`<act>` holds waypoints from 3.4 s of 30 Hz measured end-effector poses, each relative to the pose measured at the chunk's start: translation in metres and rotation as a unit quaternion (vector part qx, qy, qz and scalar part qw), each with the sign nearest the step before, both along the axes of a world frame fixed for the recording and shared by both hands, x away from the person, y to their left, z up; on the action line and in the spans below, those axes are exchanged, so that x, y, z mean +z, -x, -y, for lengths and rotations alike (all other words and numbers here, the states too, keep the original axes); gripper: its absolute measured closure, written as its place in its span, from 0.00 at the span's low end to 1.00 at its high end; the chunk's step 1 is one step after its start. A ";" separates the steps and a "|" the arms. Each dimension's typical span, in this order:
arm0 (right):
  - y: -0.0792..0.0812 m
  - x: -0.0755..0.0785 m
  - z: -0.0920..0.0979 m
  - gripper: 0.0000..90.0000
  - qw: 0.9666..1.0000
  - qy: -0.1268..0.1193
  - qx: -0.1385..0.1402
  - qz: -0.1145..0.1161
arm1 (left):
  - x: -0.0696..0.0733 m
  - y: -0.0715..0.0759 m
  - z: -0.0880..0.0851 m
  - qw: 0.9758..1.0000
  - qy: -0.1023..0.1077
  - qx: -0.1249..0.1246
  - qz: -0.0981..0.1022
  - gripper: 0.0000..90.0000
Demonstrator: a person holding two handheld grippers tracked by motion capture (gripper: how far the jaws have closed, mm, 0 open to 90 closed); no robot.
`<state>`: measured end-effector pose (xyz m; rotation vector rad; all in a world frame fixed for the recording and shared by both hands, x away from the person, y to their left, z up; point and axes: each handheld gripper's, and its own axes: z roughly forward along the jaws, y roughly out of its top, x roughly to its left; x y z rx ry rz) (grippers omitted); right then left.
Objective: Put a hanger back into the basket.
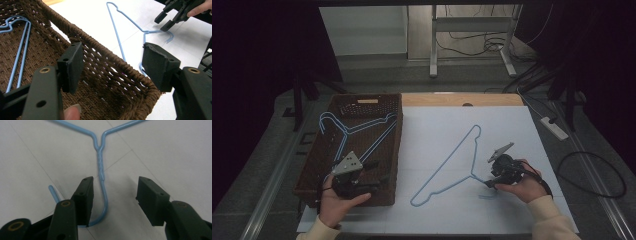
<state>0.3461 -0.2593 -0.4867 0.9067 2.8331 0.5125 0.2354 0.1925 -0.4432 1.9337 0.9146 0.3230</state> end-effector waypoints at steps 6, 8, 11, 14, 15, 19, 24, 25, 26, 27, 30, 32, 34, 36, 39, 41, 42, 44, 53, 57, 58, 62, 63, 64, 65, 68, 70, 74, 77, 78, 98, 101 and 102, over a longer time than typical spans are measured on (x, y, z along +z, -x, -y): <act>-0.002 -0.003 -0.008 0.63 0.999 0.025 0.021 -0.015 | 0.001 0.000 0.001 1.000 0.001 -0.001 0.001 0.38; -0.003 -0.004 -0.010 0.68 0.999 0.037 0.026 -0.023 | 0.001 0.000 0.001 1.000 0.000 -0.001 0.001 0.38; -0.005 -0.004 -0.012 0.73 0.998 0.053 0.031 -0.032 | 0.001 0.000 0.001 1.000 0.001 -0.001 0.002 0.38; -0.007 -0.003 -0.015 0.78 0.996 0.068 0.037 -0.038 | 0.001 0.000 0.001 1.000 0.000 -0.001 0.001 0.38; -0.007 -0.003 -0.018 0.81 0.996 0.075 0.040 -0.040 | 0.001 0.000 0.001 1.000 0.000 -0.001 0.001 0.38; -0.006 -0.003 -0.026 0.96 0.992 0.097 0.064 -0.051 | 0.001 0.001 0.001 1.000 0.001 -0.002 0.002 0.38; -0.004 -0.003 -0.030 0.98 0.990 0.107 0.076 -0.047 | 0.002 0.001 0.002 1.000 -0.002 -0.003 0.003 0.38; -0.004 -0.003 -0.029 0.98 0.990 0.107 0.079 -0.044 | 0.002 0.001 0.003 1.000 -0.001 -0.003 0.004 0.38; -0.003 -0.003 -0.029 0.98 0.991 0.104 0.078 -0.044 | 0.002 0.001 0.004 1.000 -0.002 -0.004 0.004 0.38; -0.003 -0.003 -0.029 0.98 0.991 0.104 0.078 -0.044 | 0.002 0.001 0.004 1.000 -0.002 -0.004 0.004 0.38; -0.003 0.000 -0.029 0.98 0.991 0.099 0.079 -0.052 | 0.004 0.002 0.006 1.000 -0.003 -0.007 0.005 0.38; -0.002 0.003 -0.029 0.98 0.991 0.100 0.079 -0.051 | 0.005 0.002 0.008 1.000 -0.003 -0.008 0.007 0.39; -0.002 0.007 -0.031 0.98 0.990 0.102 0.080 -0.049 | 0.007 0.002 0.009 1.000 -0.002 -0.009 0.008 0.39; -0.001 0.011 -0.032 0.98 0.990 0.104 0.080 -0.049 | 0.008 0.002 0.010 1.000 -0.003 -0.011 0.009 0.39; -0.001 0.013 -0.033 0.98 0.990 0.103 0.080 -0.047 | 0.010 0.002 0.015 1.000 -0.003 -0.015 0.011 0.39; -0.002 0.015 -0.033 0.98 0.991 0.101 0.078 -0.048 | 0.011 0.003 0.019 1.000 -0.004 -0.021 0.012 0.39; -0.002 0.016 -0.033 0.98 0.991 0.103 0.077 -0.047 | 0.012 0.003 0.022 1.000 -0.004 -0.024 0.012 0.39; -0.002 0.017 -0.033 0.98 0.991 0.100 0.076 -0.045 | 0.014 0.002 0.028 0.999 -0.005 -0.029 0.011 0.39; -0.002 0.023 -0.037 0.98 0.990 0.107 0.078 -0.043 | 0.018 -0.004 0.053 0.998 -0.010 -0.055 0.010 0.39; -0.002 0.024 -0.038 0.98 0.990 0.106 0.081 -0.046 | 0.017 -0.007 0.064 0.998 -0.015 -0.064 0.006 0.38; -0.002 0.024 -0.038 0.98 0.990 0.106 0.080 -0.046 | 0.017 -0.008 0.066 0.998 -0.016 -0.066 0.005 0.38; -0.002 0.024 -0.038 0.98 0.990 0.107 0.080 -0.046 | 0.016 -0.011 0.077 0.997 -0.019 -0.078 0.001 0.38; -0.002 0.024 -0.038 0.98 0.990 0.107 0.080 -0.047 | 0.016 -0.012 0.080 0.997 -0.020 -0.080 0.000 0.38; -0.002 0.024 -0.038 0.98 0.990 0.108 0.079 -0.046 | 0.015 -0.013 0.083 0.996 -0.021 -0.082 -0.001 0.38; -0.002 0.024 -0.038 0.98 0.990 0.108 0.078 -0.046 | 0.015 -0.014 0.086 0.996 -0.021 -0.085 -0.002 0.38; -0.002 0.024 -0.037 0.98 0.990 0.106 0.079 -0.045 | 0.013 -0.015 0.093 0.996 -0.024 -0.091 -0.005 0.38; -0.002 0.024 -0.037 0.98 0.990 0.106 0.078 -0.045 | 0.012 -0.016 0.096 0.995 -0.027 -0.094 -0.007 0.38; -0.002 0.025 -0.037 0.98 0.990 0.105 0.081 -0.044 | 0.007 -0.019 0.107 0.994 -0.033 -0.100 -0.016 0.38; -0.002 0.025 -0.038 0.98 0.990 0.106 0.080 -0.045 | 0.002 -0.021 0.117 0.993 -0.042 -0.107 -0.022 0.38; -0.002 0.025 -0.038 0.98 0.990 0.106 0.080 -0.045 | 0.000 -0.022 0.121 0.993 -0.044 -0.110 -0.025 0.38; 0.001 0.026 -0.036 0.98 0.990 0.106 0.080 -0.044 | -0.026 -0.029 0.169 0.985 -0.086 -0.143 -0.053 0.37; 0.001 0.026 -0.036 0.98 0.990 0.104 0.082 -0.043 | -0.031 -0.031 0.175 0.984 -0.091 -0.143 -0.057 0.37; 0.001 0.026 -0.036 0.98 0.990 0.104 0.082 -0.044 | -0.033 -0.032 0.176 0.984 -0.093 -0.143 -0.058 0.37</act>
